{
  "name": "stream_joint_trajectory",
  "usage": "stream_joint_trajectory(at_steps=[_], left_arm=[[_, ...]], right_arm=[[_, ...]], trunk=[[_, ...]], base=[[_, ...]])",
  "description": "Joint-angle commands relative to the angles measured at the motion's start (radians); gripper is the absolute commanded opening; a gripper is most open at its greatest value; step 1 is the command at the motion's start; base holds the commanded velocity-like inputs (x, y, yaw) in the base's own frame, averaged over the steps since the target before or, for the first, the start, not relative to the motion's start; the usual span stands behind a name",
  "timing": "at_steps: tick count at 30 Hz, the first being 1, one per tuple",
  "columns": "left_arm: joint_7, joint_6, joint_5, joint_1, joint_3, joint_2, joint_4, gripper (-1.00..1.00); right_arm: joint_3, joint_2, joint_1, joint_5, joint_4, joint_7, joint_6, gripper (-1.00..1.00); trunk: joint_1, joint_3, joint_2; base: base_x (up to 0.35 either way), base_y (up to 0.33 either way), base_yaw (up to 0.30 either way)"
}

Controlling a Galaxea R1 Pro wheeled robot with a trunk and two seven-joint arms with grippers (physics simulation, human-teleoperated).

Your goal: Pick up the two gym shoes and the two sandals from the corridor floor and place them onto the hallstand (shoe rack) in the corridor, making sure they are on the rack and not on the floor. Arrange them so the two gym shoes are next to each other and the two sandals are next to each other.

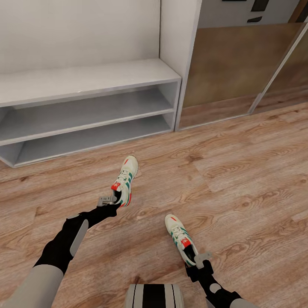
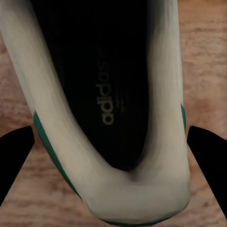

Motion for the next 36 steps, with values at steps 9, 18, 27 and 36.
stream_joint_trajectory(at_steps=[9,18,27,36], left_arm=[[-0.003,0.009,0.008,0.0,0.002,0.0,-0.001,-1.0],[-0.003,0.009,0.008,0.0,0.002,0.0,-0.001,-1.0],[-0.003,0.009,0.008,0.0,0.001,0.0,-0.001,-1.0],[-0.003,0.009,0.008,0.0,-0.001,-0.001,0.0,-1.0]], right_arm=[[-0.004,0.0,0.0,0.011,0.002,-0.004,-0.003,-1.0],[-0.003,0.0,0.0,0.011,0.002,-0.004,-0.003,-1.0],[-0.004,0.0,0.0,0.01,0.002,-0.007,-0.002,-1.0],[-0.005,0.004,0.0,0.011,0.001,-0.009,-0.002,-1.0]], trunk=[[-0.002,0.015,0.001],[-0.006,0.05,0.003],[-0.01,0.084,0.005],[-0.014,0.119,0.007]], base=[[0.0,0.0,0.0],[0.0,0.0,0.0],[0.0,0.0,0.0],[0.0,0.0,0.0]])
